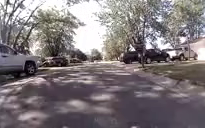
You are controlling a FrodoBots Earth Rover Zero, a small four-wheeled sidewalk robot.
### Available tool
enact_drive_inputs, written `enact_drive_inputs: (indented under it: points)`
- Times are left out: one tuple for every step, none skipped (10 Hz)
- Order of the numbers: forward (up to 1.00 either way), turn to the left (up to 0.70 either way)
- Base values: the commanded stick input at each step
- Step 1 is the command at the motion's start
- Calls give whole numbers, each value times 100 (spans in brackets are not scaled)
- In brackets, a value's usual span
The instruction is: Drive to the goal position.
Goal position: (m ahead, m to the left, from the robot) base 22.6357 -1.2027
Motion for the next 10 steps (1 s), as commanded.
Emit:
enact_drive_inputs:
  points:
    - [69, 3]
    - [69, 3]
    - [69, 3]
    - [69, 3]
    - [69, 3]
    - [69, 3]
    - [69, 3]
    - [69, 3]
    - [69, 3]
    - [69, 3]
